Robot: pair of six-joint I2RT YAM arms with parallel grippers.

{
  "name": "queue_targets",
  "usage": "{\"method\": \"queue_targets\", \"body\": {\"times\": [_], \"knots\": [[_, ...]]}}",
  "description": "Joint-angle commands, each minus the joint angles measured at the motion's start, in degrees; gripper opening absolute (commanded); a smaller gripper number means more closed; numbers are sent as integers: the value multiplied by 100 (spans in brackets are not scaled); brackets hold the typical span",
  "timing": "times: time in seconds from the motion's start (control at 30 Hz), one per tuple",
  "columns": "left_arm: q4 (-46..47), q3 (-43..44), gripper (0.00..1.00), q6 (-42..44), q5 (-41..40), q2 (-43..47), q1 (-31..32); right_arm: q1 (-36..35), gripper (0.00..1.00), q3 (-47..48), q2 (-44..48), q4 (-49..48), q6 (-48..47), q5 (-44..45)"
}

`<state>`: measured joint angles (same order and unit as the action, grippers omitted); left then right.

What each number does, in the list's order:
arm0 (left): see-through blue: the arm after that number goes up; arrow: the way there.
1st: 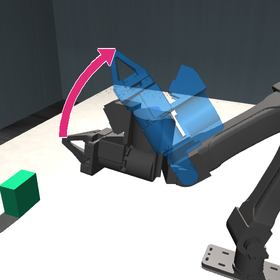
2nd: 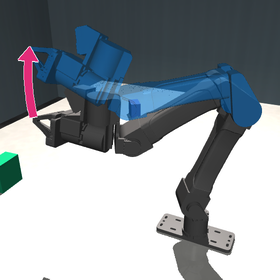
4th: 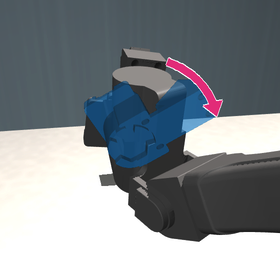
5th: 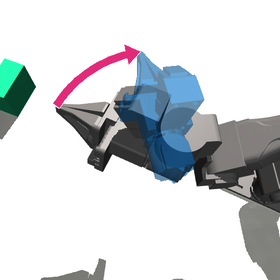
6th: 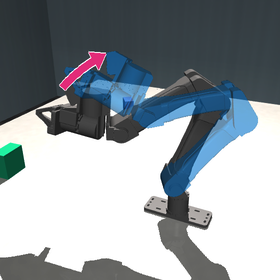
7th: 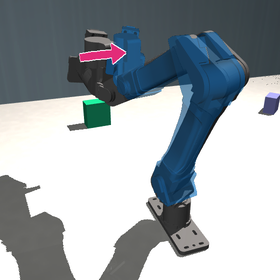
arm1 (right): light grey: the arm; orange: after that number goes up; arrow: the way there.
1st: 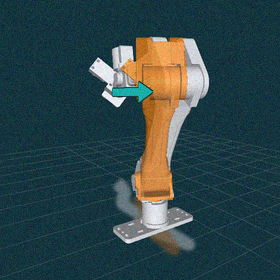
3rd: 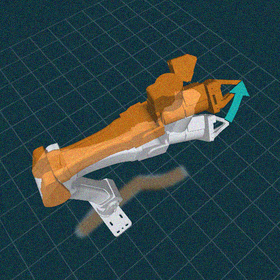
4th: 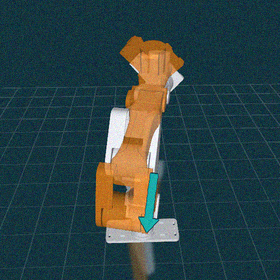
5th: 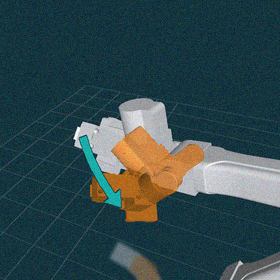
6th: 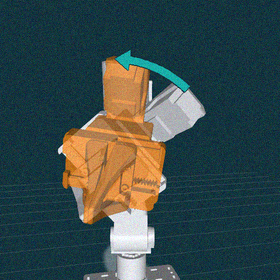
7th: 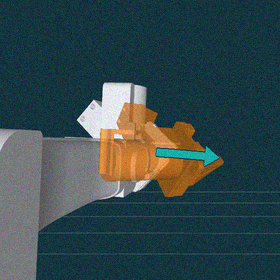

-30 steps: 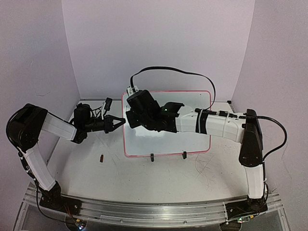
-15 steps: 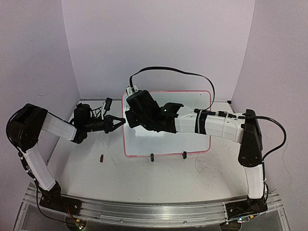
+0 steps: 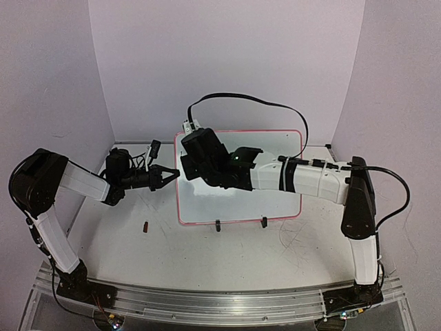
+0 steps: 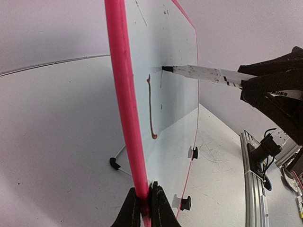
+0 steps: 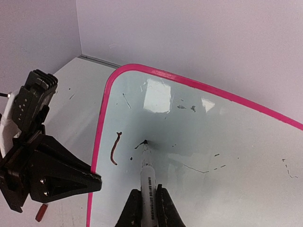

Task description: Write a sentence on the whiteboard

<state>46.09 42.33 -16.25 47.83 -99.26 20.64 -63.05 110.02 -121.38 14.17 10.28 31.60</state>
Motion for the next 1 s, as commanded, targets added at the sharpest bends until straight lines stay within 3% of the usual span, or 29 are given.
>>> {"method": "queue_targets", "body": {"times": [0.0,0.97], "knots": [[55,-23,0,430,-115,133,89,1,0,41,273,-137,-59,184],[57,-23,0,430,-116,165,89,-8,0,-42,12,142,447,-336]]}}
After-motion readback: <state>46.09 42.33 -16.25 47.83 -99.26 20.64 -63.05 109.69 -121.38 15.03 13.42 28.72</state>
